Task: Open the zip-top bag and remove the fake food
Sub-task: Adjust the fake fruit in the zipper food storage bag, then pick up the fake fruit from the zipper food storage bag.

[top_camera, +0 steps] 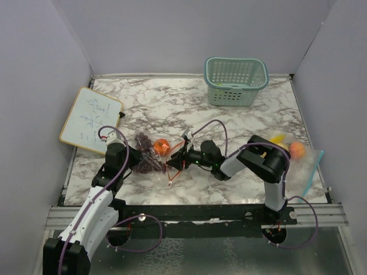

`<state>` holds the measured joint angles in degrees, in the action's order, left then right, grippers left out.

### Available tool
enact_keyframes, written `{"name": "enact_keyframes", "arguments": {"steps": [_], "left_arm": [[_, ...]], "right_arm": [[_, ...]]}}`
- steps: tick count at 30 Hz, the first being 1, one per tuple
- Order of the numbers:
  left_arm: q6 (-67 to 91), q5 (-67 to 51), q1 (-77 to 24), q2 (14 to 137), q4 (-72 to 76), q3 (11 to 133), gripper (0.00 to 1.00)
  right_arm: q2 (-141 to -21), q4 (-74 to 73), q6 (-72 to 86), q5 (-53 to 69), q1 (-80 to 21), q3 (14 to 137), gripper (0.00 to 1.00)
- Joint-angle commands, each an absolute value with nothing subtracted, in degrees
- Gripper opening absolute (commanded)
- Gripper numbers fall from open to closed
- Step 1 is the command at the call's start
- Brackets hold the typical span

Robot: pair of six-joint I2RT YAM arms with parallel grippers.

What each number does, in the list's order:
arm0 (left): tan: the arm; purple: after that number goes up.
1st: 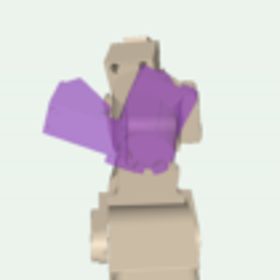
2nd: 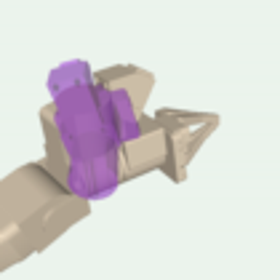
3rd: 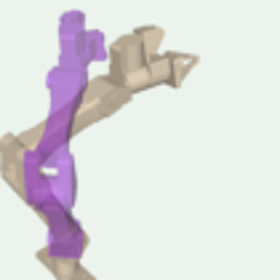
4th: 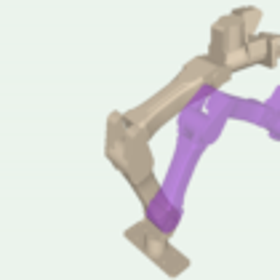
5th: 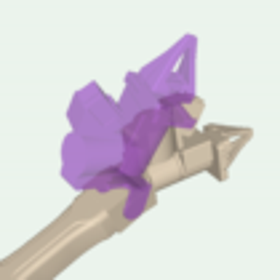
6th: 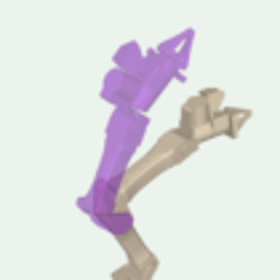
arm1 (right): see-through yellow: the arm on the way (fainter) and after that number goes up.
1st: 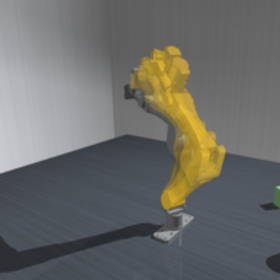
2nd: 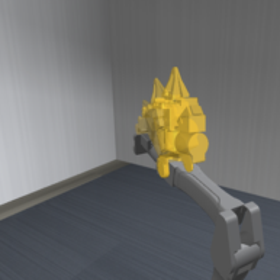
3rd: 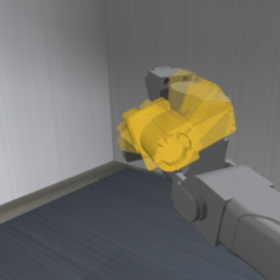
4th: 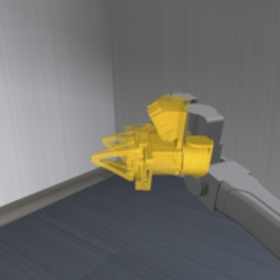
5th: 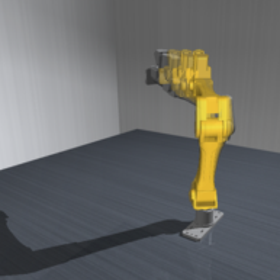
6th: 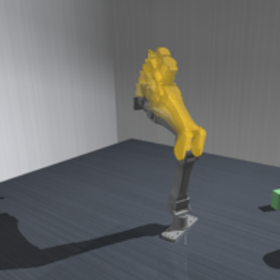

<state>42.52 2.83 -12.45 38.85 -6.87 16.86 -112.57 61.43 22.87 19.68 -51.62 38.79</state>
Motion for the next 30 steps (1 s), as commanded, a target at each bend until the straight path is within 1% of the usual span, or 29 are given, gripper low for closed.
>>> {"name": "enact_keyframes", "arguments": {"steps": [1,6,11,23,28,30], "left_arm": [[42.1,4.4,-12.3,38.8,-5.8,16.0,0.00],[42.3,4.0,-12.4,39.1,-5.0,16.0,0.00],[42.5,3.9,-12.4,39.4,-3.9,15.8,0.00],[43.0,2.9,-12.4,40.0,-3.2,15.3,0.00],[43.0,2.3,-12.3,40.4,-2.3,14.8,0.00],[43.1,2.3,-12.4,40.5,-2.1,14.8,0.00]], "right_arm": [[-109.1,61.4,21.2,18.3,-51.4,35.2,0.48],[-104.3,61.2,20.7,14.1,-51.4,28.9,0.47],[-104.5,60.9,20.6,12.9,-51.4,26.3,0.46],[-112.4,59.7,20.8,13.5,-51.5,34.7,0.41],[-114.4,58.7,20.6,14.2,-51.9,36.9,0.34],[-114.4,58.6,20.7,15.0,-52.1,37.4,0.29]]}}
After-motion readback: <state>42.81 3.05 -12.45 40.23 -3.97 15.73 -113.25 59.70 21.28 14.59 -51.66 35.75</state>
